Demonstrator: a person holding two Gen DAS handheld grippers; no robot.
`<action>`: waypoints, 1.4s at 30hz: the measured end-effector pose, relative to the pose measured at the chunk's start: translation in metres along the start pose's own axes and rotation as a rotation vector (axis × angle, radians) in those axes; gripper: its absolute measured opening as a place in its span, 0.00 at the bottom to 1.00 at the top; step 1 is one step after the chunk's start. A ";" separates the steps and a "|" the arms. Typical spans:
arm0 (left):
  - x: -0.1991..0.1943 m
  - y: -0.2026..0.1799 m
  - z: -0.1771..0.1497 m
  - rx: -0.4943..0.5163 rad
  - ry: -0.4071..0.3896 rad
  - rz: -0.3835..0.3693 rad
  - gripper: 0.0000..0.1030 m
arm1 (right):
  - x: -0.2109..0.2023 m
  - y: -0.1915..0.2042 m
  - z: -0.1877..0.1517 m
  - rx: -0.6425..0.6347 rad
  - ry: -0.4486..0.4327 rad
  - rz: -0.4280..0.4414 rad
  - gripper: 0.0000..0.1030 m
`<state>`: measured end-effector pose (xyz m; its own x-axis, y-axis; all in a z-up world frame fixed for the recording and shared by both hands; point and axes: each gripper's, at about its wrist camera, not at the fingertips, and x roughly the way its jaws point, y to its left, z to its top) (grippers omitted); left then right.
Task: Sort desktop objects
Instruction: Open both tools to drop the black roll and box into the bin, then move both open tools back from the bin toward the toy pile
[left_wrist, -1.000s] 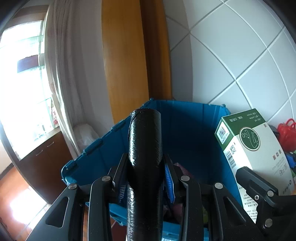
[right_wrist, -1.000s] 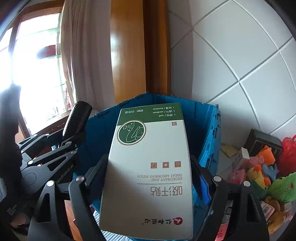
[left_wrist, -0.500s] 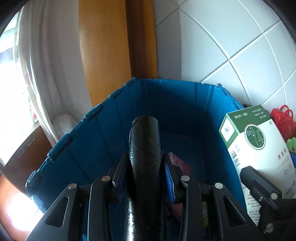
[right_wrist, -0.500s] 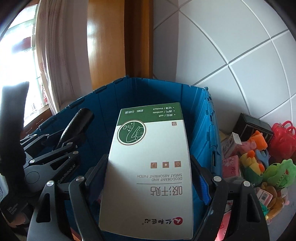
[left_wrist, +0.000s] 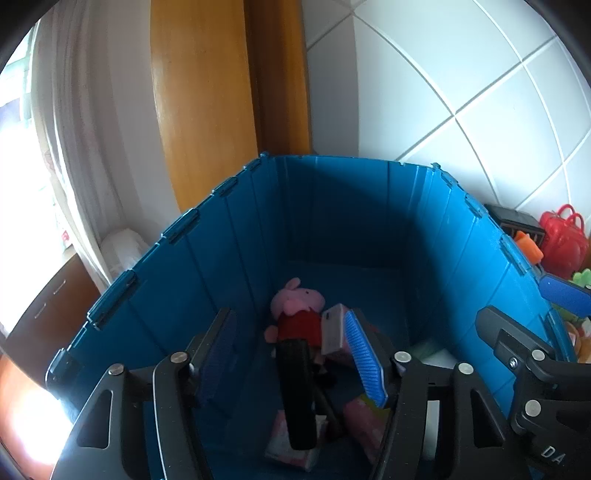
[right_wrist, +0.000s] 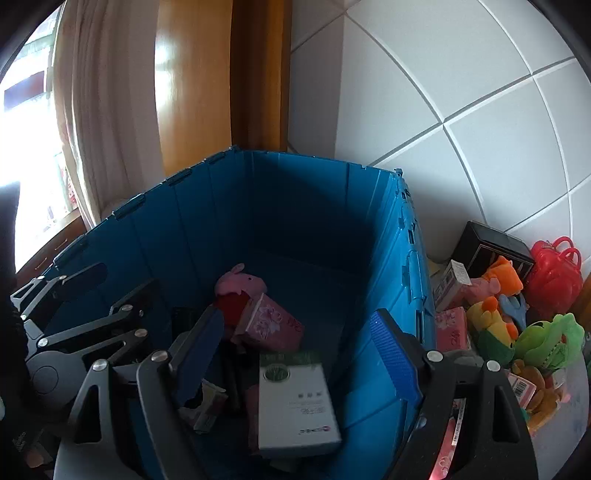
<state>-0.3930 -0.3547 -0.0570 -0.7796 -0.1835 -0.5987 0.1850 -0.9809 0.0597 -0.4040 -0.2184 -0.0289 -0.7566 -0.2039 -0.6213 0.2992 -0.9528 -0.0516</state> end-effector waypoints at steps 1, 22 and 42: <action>-0.002 0.000 -0.001 -0.001 -0.001 0.001 0.63 | 0.000 0.000 0.000 0.001 0.002 -0.004 0.81; -0.066 0.000 -0.029 -0.039 -0.058 -0.025 0.78 | -0.057 -0.022 -0.021 0.035 -0.065 -0.052 1.00; -0.122 -0.069 -0.043 -0.005 -0.106 -0.061 0.78 | -0.113 -0.089 -0.064 0.089 -0.091 -0.078 1.00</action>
<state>-0.2848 -0.2622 -0.0218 -0.8484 -0.1299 -0.5131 0.1386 -0.9901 0.0215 -0.3081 -0.0957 -0.0037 -0.8261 -0.1443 -0.5448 0.1878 -0.9819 -0.0247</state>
